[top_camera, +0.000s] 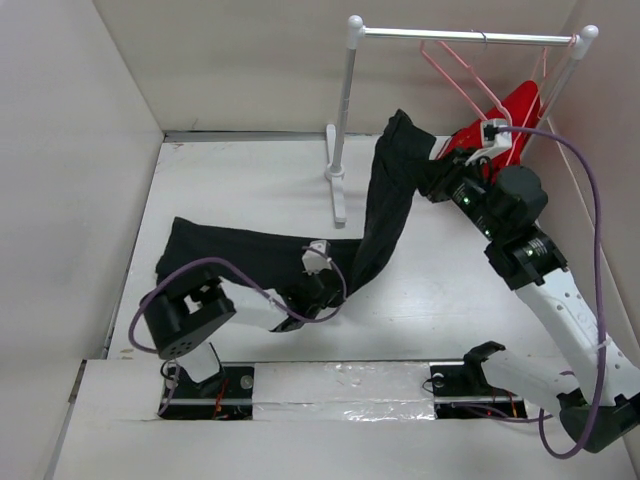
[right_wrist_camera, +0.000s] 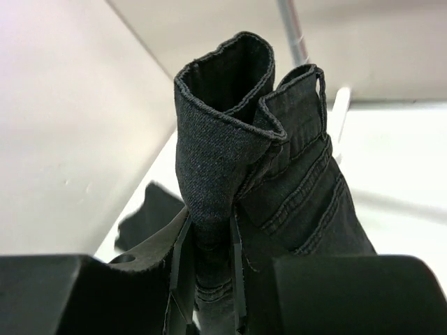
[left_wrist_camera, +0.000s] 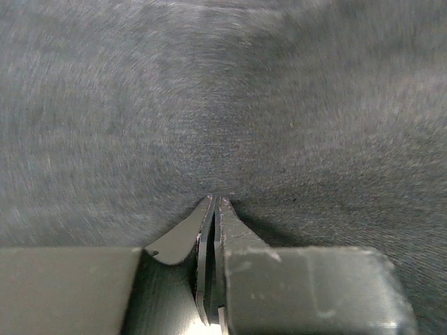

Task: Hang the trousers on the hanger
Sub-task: Fold the trousers at the center of the board.

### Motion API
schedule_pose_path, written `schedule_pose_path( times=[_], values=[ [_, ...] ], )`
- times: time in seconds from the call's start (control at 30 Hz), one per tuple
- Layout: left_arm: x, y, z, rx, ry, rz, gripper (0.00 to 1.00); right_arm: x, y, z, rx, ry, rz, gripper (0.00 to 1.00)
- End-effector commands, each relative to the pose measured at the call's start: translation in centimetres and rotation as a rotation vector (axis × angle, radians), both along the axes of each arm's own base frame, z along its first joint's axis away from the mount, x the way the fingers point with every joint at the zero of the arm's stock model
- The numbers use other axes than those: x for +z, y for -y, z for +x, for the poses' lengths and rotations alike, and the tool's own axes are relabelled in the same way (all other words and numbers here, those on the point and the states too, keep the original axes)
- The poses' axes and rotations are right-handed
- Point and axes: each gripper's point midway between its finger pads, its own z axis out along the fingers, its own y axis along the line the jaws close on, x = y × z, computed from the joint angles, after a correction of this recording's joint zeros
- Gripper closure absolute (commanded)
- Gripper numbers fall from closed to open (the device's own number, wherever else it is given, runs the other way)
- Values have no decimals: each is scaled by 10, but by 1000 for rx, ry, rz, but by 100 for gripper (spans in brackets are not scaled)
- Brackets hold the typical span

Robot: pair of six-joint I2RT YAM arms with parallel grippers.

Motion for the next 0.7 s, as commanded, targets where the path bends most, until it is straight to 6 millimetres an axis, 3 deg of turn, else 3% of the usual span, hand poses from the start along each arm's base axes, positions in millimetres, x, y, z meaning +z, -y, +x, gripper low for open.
schedule_pose_path(
  times=[0.0,0.07,0.13,0.17,0.23,0.3,0.33,0.37,0.43,0.47,0.5,0.53,0.57,0.63,0.67],
  values=[
    [13,51,0,-128,17,-36,100,104,26,-19,-39,271,94,100],
    [11,75,1,-180,18,-59,100,112,33,-22,-51,286,82,100],
    [31,111,4,-249,50,-120,100,120,37,-27,-53,300,71,100],
    [25,121,1,-271,43,-109,100,120,37,-28,-48,301,65,100],
    [42,138,7,-283,79,-121,100,111,31,-26,-22,283,30,100],
    [57,137,10,-276,111,-135,100,96,22,-17,2,243,-2,100],
    [58,126,15,-249,123,-121,100,90,16,-15,21,235,-15,100],
    [76,118,18,-234,150,-135,100,83,11,-12,38,222,-24,100],
    [81,88,28,-171,166,-113,88,77,-4,-10,75,216,-25,100],
    [107,73,30,-144,202,-139,83,74,-10,-9,88,215,-27,100],
    [114,58,32,-107,217,-129,77,69,-18,-4,100,201,-33,100],
    [116,34,39,-36,235,-99,77,67,-29,-5,128,199,-39,100],
    [140,13,37,2,261,-116,77,65,-36,-4,142,196,-43,100],
    [152,-28,44,110,287,-104,77,60,-58,2,176,186,-49,100],
    [174,-51,39,148,310,-134,78,59,-65,5,185,181,-52,100]
  ],
)
